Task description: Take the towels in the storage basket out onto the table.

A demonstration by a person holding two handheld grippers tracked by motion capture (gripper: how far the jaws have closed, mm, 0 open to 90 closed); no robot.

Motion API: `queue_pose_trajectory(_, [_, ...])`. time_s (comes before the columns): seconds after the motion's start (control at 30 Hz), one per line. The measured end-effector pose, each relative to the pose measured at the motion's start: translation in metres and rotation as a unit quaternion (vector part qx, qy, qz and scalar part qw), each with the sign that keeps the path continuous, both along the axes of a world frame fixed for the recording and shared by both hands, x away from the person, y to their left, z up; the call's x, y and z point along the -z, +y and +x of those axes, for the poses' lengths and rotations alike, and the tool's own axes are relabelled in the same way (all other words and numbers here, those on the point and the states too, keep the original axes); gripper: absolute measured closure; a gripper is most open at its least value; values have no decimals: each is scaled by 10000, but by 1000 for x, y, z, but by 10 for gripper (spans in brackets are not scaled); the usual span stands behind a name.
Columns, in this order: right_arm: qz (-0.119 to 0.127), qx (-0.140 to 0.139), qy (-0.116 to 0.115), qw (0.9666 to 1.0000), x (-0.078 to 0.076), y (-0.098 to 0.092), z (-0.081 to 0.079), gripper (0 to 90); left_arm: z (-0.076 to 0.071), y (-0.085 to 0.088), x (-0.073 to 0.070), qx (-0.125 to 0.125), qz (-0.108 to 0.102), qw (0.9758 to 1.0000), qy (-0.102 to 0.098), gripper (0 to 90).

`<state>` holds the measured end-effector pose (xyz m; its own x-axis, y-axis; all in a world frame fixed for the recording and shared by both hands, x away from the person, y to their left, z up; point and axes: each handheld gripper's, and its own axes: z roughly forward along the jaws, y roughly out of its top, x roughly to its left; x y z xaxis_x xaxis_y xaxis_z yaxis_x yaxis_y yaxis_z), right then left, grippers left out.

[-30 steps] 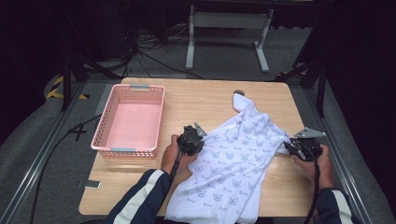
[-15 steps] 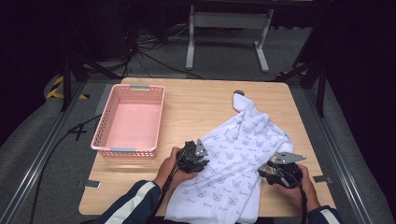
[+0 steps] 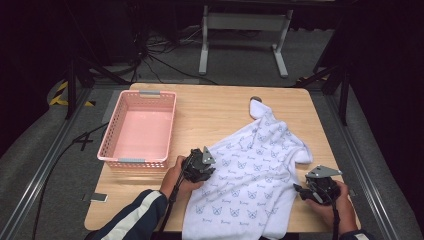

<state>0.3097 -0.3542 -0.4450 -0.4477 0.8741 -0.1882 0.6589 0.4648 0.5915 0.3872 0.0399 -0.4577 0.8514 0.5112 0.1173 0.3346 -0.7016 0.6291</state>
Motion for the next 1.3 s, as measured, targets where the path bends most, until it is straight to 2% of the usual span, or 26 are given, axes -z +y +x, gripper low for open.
queue_pose_trajectory(0.03, [9, 62, 21, 10000, 0, -3, 0, 446, -1, 3, 0, 17, 14, 10000, 13, 706])
queue_pose_trajectory(0.07, [6, 245, 164, 9996, -2, -11, -3, 445, -3, 6, 0, 23, 42, 10000, -19, 710])
queue_pose_trajectory(0.1, [-44, 288, 216, 9993, -3, -13, -4, 442, -4, 9, 0, 10, 36, 10000, 48, 710])
queue_pose_trajectory(0.2, [-14, 226, 199, 9995, -3, -16, -8, 452, -6, 16, 0, -1, -27, 9999, 128, 710])
queue_pose_trajectory(0.23, [-8, 118, 125, 9999, -4, -15, -9, 465, -8, 18, 0, -8, -60, 9999, 103, 706])
queue_pose_trajectory(0.3, [212, -23, -79, 9997, -7, -14, -9, 482, -10, 20, 1, 57, -173, 9997, 149, 673])
queue_pose_trajectory(0.33, [339, -84, -259, 9991, -10, -11, -8, 481, -12, 20, 1, 75, -264, 9995, 174, 644])
queue_pose_trajectory(0.37, [331, -201, -438, 9983, -12, -8, -5, 485, -12, 21, -1, 160, -229, 9995, 139, 649])
queue_pose_trajectory(0.4, [407, -266, -569, 9972, -14, -3, 2, 515, -14, 19, -3, 281, -285, 9992, 33, 639])
queue_pose_trajectory(0.47, [481, -270, -602, 9967, -13, -1, 6, 521, -14, 18, -3, 332, -292, 9990, 8, 646])
queue_pose_trajectory(0.5, [536, -303, -638, 9961, -12, 1, 12, 540, -13, 15, -1, 416, -250, 9988, 81, 646])
queue_pose_trajectory(0.53, [464, -238, -572, 9970, -10, 3, 20, 551, -13, 13, 2, 459, -181, 9987, 136, 647])
queue_pose_trajectory(0.57, [474, -238, -423, 9977, -4, 5, 28, 582, -12, 14, 3, 442, -237, 9986, 179, 651])
queue_pose_trajectory(0.6, [515, -307, -294, 9978, -1, 5, 31, 584, -12, 15, 3, 393, -267, 9985, 256, 652])
queue_pose_trajectory(0.63, [426, -340, -99, 9985, 4, 7, 32, 600, -14, 16, 2, 419, -221, 9985, 266, 656])
queue_pose_trajectory(0.7, [453, -444, -91, 9979, 4, 7, 26, 619, -19, 20, 2, 439, -187, 9984, 310, 675])
queue_pose_trajectory(0.77, [446, -597, 57, 9972, 3, 5, 17, 619, -32, 27, 3, 475, -268, 9977, 402, 679])
queue_pose_trajectory(0.87, [698, -821, 376, 9935, 2, 0, -1, 617, -48, 34, 1, 597, -190, 9966, 532, 680])
queue_pose_trajectory(0.97, [699, -930, 607, 9914, 0, -2, -11, 591, -67, 40, -1, 774, -59, 9946, 696, 674])
queue_pose_trajectory(1.03, [585, -1053, 853, 9890, -4, -1, -16, 575, -74, 42, -3, 866, 3, 9930, 804, 661])
queue_pose_trajectory(1.07, [551, -1083, 818, 9892, -6, -1, -17, 554, -76, 42, -2, 908, -41, 9925, 812, 647])
queue_pose_trajectory(1.13, [740, -1029, 612, 9900, -15, -5, -17, 557, -77, 43, -3, 867, -111, 9925, 852, 614])
queue_pose_trajectory(1.2, [870, -867, 227, 9922, -25, -10, -10, 555, -72, 39, -6, 744, -338, 9941, 715, 552])
queue_pose_trajectory(1.23, [983, -760, -27, 9922, -31, -14, -4, 560, -65, 34, -11, 641, -467, 9953, 555, 541])
queue_pose_trajectory(1.27, [1021, -506, -295, 9931, -38, -19, 9, 552, -59, 29, -15, 620, -570, 9950, 533, 524])
queue_pose_trajectory(1.3, [1021, -506, -295, 9931, -38, -19, 9, 552, -59, 29, -15, 620, -570, 9950, 533, 509])
